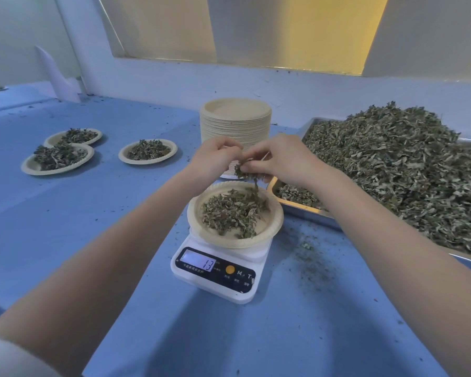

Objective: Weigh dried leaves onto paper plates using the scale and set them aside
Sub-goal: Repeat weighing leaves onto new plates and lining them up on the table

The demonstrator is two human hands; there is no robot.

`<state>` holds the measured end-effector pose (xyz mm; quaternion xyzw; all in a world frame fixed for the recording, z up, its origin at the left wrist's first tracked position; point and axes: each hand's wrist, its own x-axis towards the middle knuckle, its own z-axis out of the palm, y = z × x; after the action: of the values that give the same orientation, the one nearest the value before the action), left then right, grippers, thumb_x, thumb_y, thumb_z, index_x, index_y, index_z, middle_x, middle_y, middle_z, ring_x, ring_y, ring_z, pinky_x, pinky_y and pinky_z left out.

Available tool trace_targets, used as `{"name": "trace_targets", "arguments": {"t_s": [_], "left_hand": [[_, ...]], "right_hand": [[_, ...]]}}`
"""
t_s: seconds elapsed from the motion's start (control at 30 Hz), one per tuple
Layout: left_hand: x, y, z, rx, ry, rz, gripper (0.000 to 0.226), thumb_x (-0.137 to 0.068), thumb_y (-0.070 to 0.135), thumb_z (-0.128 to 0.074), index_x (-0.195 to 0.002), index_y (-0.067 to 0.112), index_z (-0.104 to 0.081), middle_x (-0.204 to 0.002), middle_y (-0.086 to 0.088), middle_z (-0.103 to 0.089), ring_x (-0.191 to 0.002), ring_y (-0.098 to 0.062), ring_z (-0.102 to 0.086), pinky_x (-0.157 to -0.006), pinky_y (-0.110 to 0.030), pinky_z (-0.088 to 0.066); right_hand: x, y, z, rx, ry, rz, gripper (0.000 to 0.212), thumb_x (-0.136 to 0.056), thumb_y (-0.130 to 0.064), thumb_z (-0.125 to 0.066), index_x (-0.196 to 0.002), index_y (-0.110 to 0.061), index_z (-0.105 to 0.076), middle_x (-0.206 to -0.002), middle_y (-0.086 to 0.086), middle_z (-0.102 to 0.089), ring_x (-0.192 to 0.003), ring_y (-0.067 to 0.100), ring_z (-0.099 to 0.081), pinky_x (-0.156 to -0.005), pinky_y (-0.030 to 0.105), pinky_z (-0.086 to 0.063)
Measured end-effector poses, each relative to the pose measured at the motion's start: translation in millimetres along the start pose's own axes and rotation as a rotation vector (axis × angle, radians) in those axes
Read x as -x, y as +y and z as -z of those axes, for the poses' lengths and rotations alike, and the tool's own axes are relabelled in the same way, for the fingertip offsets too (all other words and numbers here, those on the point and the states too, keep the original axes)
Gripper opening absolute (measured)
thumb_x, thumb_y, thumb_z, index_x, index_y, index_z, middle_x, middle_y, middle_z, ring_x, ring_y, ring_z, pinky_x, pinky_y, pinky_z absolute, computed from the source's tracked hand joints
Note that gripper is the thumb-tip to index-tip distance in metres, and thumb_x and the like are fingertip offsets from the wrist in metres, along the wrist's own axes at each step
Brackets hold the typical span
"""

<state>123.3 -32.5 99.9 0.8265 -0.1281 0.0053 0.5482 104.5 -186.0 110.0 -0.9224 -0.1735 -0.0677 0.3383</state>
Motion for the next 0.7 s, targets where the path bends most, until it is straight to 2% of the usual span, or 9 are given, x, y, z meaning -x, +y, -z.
{"name": "trace_targets", "arguments": {"t_s": [0.1,0.23,0.37,0.5,0.7], "left_hand": [[1.2,3.6,0.7,0.006,-0.008,-0.022,0.018,-0.089,0.012,-0.053,-0.104,0.013,-0.063,-0.086,0.007,-0.055,-0.07,-0.005,-0.046,-0.061,-0.019,-0.035],[3.9,3.3,2.6,-0.026,-0.017,-0.035,0.017,-0.087,0.01,-0.053,-0.098,0.014,-0.065,-0.086,0.005,-0.057,-0.071,-0.006,-0.046,-0.062,-0.021,-0.035],[7.1,1.9,4.5,-0.007,-0.02,-0.026,0.015,-0.086,0.008,-0.053,-0.094,0.014,-0.065,-0.081,0.007,-0.057,-0.069,-0.003,-0.046,-0.061,-0.019,-0.034],[8.1,2.7,6.9,0.008,-0.022,-0.029,0.015,-0.087,0.008,-0.052,-0.093,0.014,-0.064,-0.079,0.008,-0.058,-0.066,-0.003,-0.046,-0.059,-0.017,-0.034],[5.1,5.6,3.2,0.009,-0.027,-0.035,0.016,-0.088,0.01,-0.052,-0.092,0.016,-0.066,-0.077,0.009,-0.058,-0.067,-0.002,-0.047,-0.058,-0.016,-0.035]], "right_hand": [[-0.2,-2.0,1.8,-0.045,0.013,-0.022,0.014,-0.084,-0.021,-0.072,-0.097,-0.021,-0.074,-0.068,-0.007,-0.065,-0.044,-0.001,-0.056,-0.041,0.008,-0.04],[0.8,-2.1,-2.3,-0.024,-0.001,-0.018,0.013,-0.084,-0.023,-0.072,-0.096,-0.021,-0.074,-0.061,-0.011,-0.062,-0.044,-0.002,-0.057,-0.04,0.008,-0.039],[0.0,-2.6,-6.0,0.018,-0.005,-0.027,0.013,-0.084,-0.029,-0.072,-0.095,-0.024,-0.074,-0.057,-0.011,-0.063,-0.048,-0.001,-0.059,-0.049,0.018,-0.044],[-1.5,-3.9,-6.4,-0.014,0.009,-0.019,0.005,-0.084,-0.028,-0.072,-0.088,-0.027,-0.072,-0.051,-0.016,-0.062,-0.047,-0.001,-0.059,-0.046,0.005,-0.037],[0.1,-0.5,-2.5,-0.053,0.044,-0.001,0.004,-0.084,-0.024,-0.072,-0.085,-0.028,-0.071,-0.048,-0.025,-0.058,-0.044,-0.005,-0.055,-0.044,0.002,-0.035]]}}
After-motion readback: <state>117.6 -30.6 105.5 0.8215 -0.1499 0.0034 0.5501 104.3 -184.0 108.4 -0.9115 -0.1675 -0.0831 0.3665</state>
